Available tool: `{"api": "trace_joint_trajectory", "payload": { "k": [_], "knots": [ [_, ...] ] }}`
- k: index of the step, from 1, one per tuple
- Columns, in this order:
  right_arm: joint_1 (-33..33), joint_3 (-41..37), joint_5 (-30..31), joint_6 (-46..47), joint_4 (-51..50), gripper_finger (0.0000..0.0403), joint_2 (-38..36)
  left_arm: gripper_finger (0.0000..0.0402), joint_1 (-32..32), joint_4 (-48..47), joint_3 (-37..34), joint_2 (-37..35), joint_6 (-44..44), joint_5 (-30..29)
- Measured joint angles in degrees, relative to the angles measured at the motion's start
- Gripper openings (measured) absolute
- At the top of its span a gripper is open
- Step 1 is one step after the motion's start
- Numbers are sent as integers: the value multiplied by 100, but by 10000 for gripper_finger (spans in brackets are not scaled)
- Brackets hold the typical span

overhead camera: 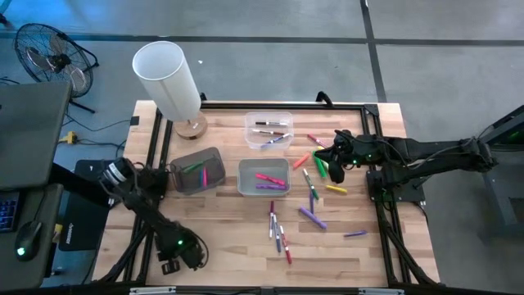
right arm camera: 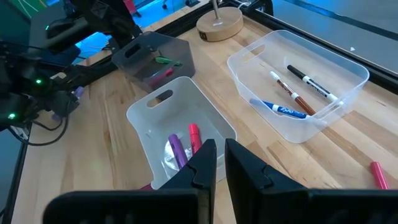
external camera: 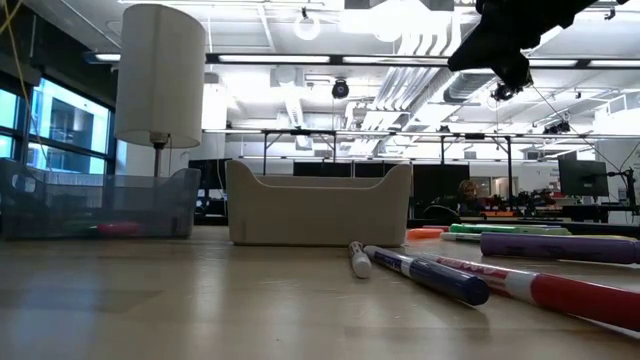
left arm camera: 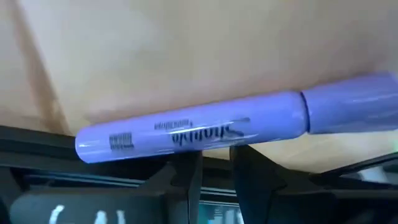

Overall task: Pick & Place Markers
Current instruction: Put the purple highlighter pen into the gray bin

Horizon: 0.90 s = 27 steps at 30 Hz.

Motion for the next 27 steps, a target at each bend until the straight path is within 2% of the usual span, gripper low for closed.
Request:
{"api": "trace_joint_trajectory", "payload": {
  "k": [10, 17, 22, 27],
  "knots": [
    [1, 0, -261, -22, -5, 23, 0, 78, 770, -76, 437, 0, 377, -612],
    [2, 0, -409, -22, -8, 23, 0, 78, 1053, -836, 1109, -11, 768, -1048],
    [5, 0, -558, -22, -20, 23, 0, 78, 944, -1904, 2008, -312, 1266, -2075],
    [4, 0, -547, -8, -24, 23, 0, 78, 838, -2486, 2543, -862, 1726, -3913]
  ]
}}
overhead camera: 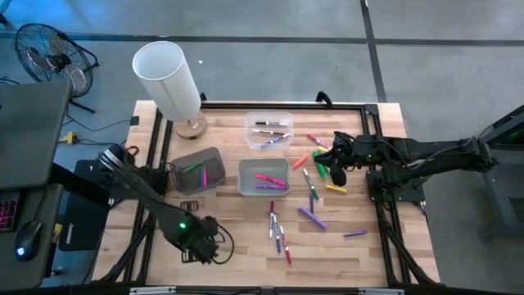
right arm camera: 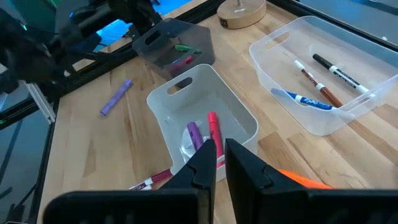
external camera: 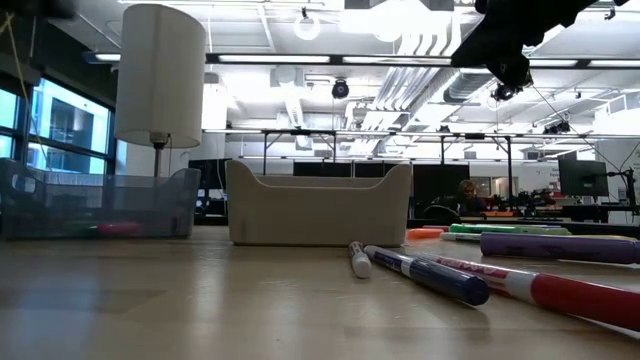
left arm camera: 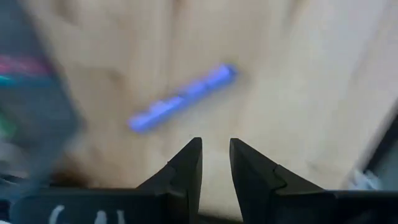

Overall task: Pick & Place Markers
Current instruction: Put the purple highlighter pen into the gray bin

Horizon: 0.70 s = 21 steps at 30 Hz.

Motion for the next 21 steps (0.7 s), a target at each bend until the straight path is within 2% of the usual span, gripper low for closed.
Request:
{"api": "trace_joint_trajectory", "payload": {
  "k": [4, 7, 10, 13, 16, 18, 21],
  "knots": [
    [0, 0, 41, 48, 16, 23, 0, 78, 57, 169, -160, -577, 428, -1008],
    [0, 0, 99, 283, 22, 23, 0, 78, 139, 876, -746, -1149, 715, -1351],
    [0, 0, 101, 482, 46, 23, 0, 78, 259, 1888, -1752, -1872, 945, -1378],
    [2, 0, 152, 717, 57, 23, 0, 78, 471, 3291, -2881, -2625, 1290, -1301],
    [0, 0, 215, 929, 57, 23, 0, 78, 764, 4518, -3787, -3055, 2150, -1222],
    [16, 0, 275, 1055, 60, 23, 0, 78, 966, 5000, -4166, -3113, 2637, -1297],
    [125, 0, 488, 1223, 61, 23, 0, 78, 1263, 5097, -4296, -3110, 3205, -1293]
  ]
}}
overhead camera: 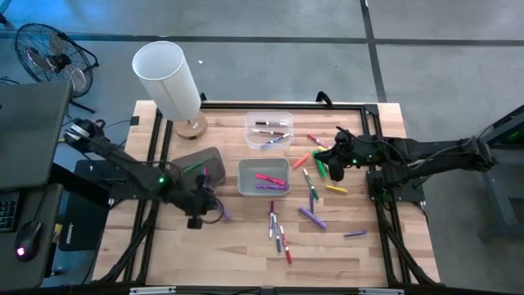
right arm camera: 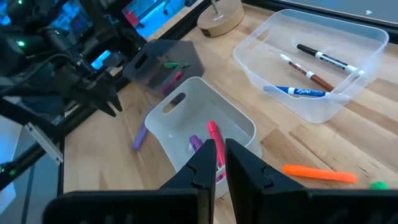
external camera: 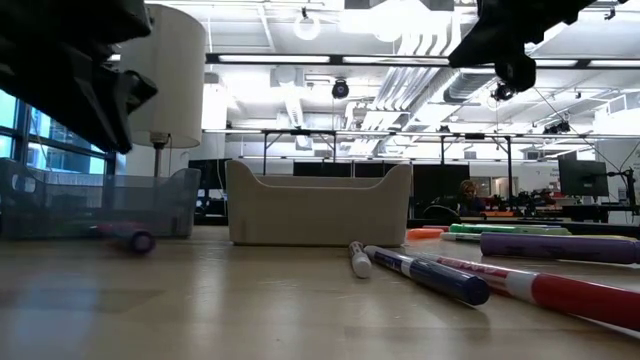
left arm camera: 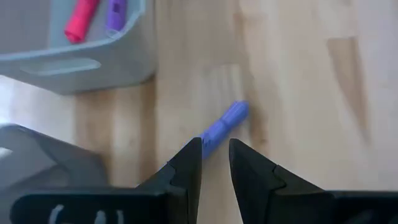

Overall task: Pick & Place Markers
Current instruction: Put the purple highlighter pen into the gray bin

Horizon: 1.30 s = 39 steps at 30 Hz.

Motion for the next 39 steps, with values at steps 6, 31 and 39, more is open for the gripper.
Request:
{"api": "trace_joint_trajectory", "payload": {
  "k": [6, 31, 39],
  "knots": [
    [329, 0, 443, 291, 2, 23, 0, 82, 831, 60, 119, 439, 1179, 599],
    [705, 0, 757, 306, -238, 23, 0, 206, 1907, -399, 1633, 2787, 2163, 1149],
    [705, 0, 596, 304, -348, 23, 0, 206, 1894, -724, 1980, 3137, 2269, 1552]
  ]
}}
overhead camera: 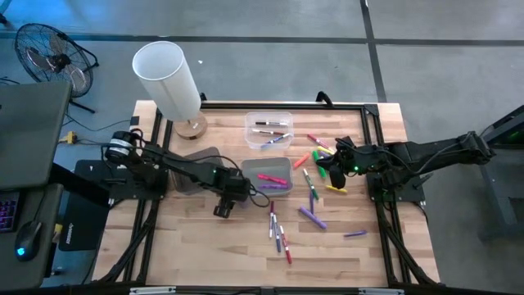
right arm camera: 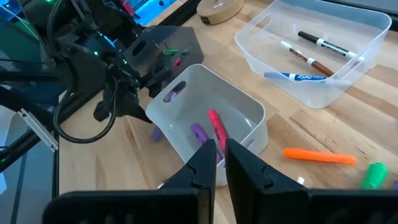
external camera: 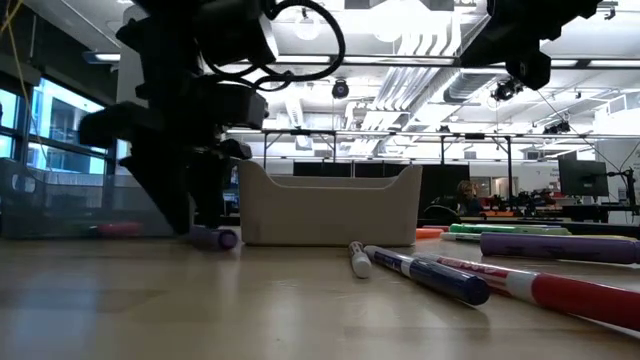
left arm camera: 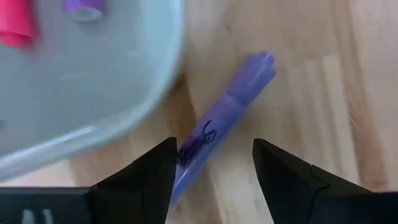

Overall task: Pick & Place Markers
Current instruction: Put the purple highlighter pen into the gray bin

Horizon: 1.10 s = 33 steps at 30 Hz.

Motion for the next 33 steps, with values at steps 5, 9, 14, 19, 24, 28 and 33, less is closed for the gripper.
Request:
{"api": "trace_joint_trajectory", "payload": {
  "k": [5, 9, 14, 19, 24, 28, 33],
  "knots": [
    [0, 0, 2, -124, -1, 23, 0, 206, -46, -195, -2, 0, -54, 321],
    [0, 0, 2, -164, -2, 23, 0, 206, -318, -316, -2, 0, -326, 358],
    [0, 0, -17, -251, -2, 23, 0, 206, -747, -331, -2, 0, -788, 334],
    [0, 0, -42, -357, -2, 23, 0, 195, -1239, -356, -2, 0, -895, -22],
    [-2, 0, -150, -528, 0, 23, 0, 152, -1583, -302, 20, 273, -854, -235],
    [-2, 0, -323, -662, 2, 23, 0, 100, -1875, -303, 29, 467, -929, -304],
    [-2, 0, -542, -889, 2, 23, -2, 53, -2054, -573, 380, 714, -1744, -410]
  ]
}}
